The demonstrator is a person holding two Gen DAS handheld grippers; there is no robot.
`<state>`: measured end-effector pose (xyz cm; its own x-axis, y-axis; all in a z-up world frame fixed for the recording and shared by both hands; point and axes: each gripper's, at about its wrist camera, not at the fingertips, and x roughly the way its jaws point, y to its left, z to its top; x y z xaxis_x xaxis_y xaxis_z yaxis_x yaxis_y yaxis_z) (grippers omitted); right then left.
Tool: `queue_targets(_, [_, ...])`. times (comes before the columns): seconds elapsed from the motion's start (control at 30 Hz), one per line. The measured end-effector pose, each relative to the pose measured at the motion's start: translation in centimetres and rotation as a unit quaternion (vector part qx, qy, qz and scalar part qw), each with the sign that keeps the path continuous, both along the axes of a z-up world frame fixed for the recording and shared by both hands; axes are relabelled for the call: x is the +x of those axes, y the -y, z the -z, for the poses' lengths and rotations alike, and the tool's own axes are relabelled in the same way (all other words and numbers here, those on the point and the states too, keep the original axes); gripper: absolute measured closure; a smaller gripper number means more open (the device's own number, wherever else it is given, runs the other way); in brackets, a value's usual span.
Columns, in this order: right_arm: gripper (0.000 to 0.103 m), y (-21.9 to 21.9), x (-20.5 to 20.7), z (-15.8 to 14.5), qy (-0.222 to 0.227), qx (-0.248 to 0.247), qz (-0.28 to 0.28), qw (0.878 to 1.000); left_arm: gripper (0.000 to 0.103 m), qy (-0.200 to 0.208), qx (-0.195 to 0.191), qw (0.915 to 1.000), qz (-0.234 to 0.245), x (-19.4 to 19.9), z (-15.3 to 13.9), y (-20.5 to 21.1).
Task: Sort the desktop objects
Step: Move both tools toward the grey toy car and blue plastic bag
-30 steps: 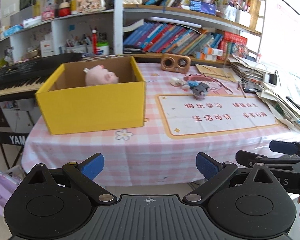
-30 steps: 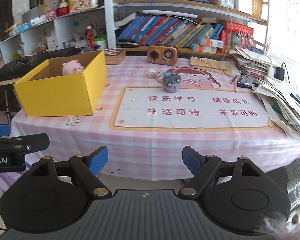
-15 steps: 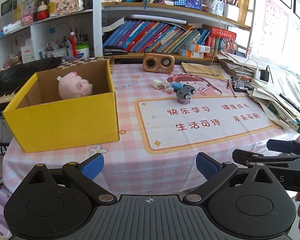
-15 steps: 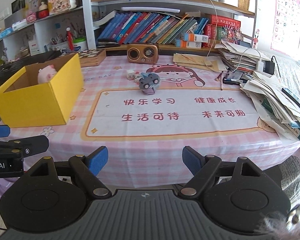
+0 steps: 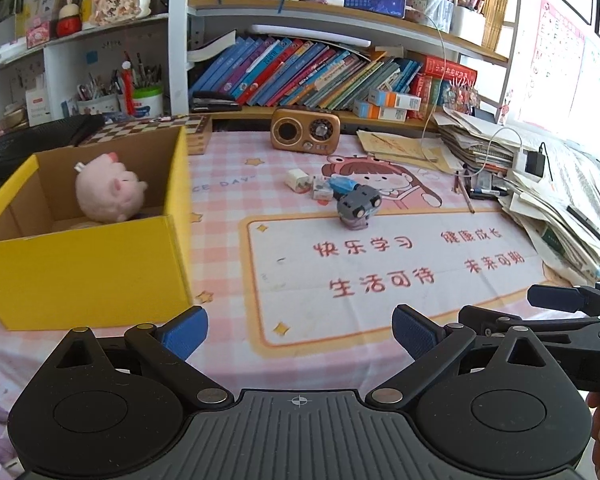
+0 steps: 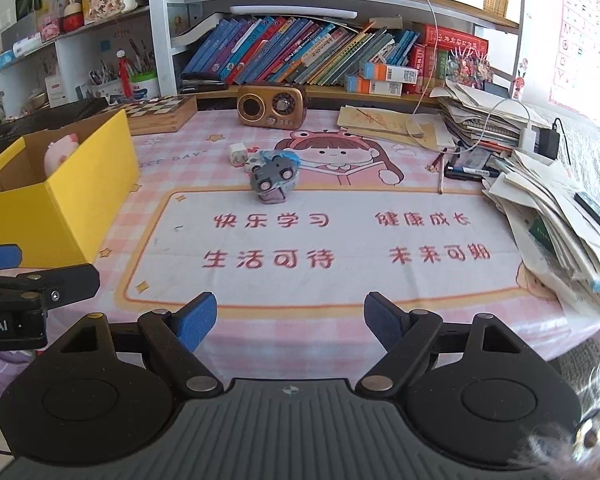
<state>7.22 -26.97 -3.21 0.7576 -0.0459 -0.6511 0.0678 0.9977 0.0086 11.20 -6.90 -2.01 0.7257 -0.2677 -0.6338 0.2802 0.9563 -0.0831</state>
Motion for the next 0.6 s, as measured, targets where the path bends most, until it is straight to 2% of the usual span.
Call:
queue_targets(0.47, [0.023, 7.7, 6.8, 0.8, -0.017, 0.011, -0.014, 1.000, 0.003, -0.025, 0.004, 0.9994, -0.025, 6.0, 1.1, 6.7])
queue_targets(0.6, [0.024, 9.7, 8.9, 0.9, -0.015, 0.018, -0.015, 1.000, 0.003, -0.029, 0.016, 0.9988, -0.036, 8.0, 1.6, 8.3])
